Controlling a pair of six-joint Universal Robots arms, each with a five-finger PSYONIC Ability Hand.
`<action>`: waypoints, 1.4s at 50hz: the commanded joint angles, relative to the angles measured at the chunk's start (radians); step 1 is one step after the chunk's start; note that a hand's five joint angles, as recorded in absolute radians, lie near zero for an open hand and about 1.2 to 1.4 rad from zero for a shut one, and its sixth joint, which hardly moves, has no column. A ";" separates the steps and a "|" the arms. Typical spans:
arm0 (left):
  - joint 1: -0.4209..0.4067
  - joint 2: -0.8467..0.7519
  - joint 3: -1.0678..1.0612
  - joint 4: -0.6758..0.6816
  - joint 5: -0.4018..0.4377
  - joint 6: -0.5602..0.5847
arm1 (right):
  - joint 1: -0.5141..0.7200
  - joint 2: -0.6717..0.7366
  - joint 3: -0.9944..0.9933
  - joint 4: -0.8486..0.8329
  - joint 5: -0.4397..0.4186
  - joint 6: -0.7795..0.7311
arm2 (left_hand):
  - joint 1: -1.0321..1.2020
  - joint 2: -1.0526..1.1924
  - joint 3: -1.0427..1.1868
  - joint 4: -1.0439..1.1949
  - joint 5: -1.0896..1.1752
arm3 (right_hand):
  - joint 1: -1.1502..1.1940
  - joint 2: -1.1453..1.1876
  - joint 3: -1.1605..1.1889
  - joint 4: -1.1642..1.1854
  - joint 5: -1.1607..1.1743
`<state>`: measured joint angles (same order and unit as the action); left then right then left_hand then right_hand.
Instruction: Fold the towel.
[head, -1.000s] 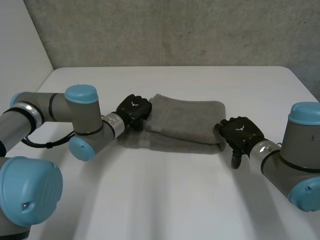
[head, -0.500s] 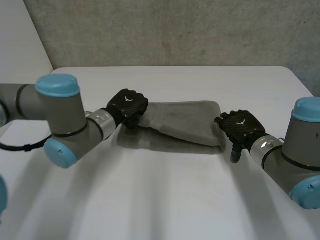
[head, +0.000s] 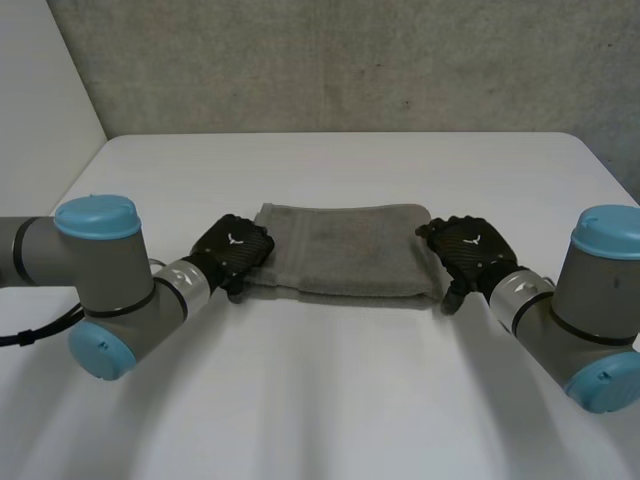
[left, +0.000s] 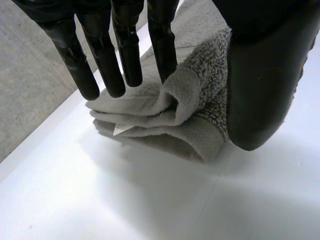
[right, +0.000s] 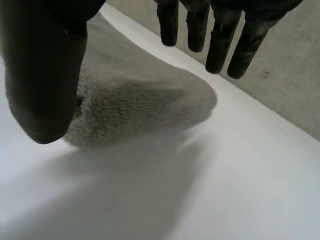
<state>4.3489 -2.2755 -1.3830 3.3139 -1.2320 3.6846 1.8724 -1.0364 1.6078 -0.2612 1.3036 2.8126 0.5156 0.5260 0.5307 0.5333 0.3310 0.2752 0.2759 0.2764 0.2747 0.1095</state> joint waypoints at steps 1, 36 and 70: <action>0.003 0.059 -0.028 -0.007 -0.009 -0.018 | 0.002 0.044 -0.020 -0.001 -0.061 0.103 | -0.067 -0.078 -0.082 -0.085 -0.057 | 0.059 0.059 0.058 0.060 0.050; 0.097 0.306 -0.188 -0.002 0.012 -0.282 | -0.177 -0.191 -0.003 0.155 -0.116 -0.194 | -0.117 -0.127 -0.132 -0.135 -0.107 | 1.121 1.120 1.120 1.122 1.112; -0.034 0.258 0.019 0.029 0.014 -0.626 | 0.226 -0.074 -0.194 0.307 -0.003 -0.012 | -0.167 -0.177 -0.182 -0.185 -0.157 | -0.101 -0.101 -0.102 -0.100 -0.110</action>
<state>4.3704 -1.9544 -1.4495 3.3432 -1.2152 3.1040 2.1762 -0.9984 1.3426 0.0509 1.2660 2.6450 0.3919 0.3986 0.4034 0.4499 0.1876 0.2334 0.2320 0.2366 0.2455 0.0523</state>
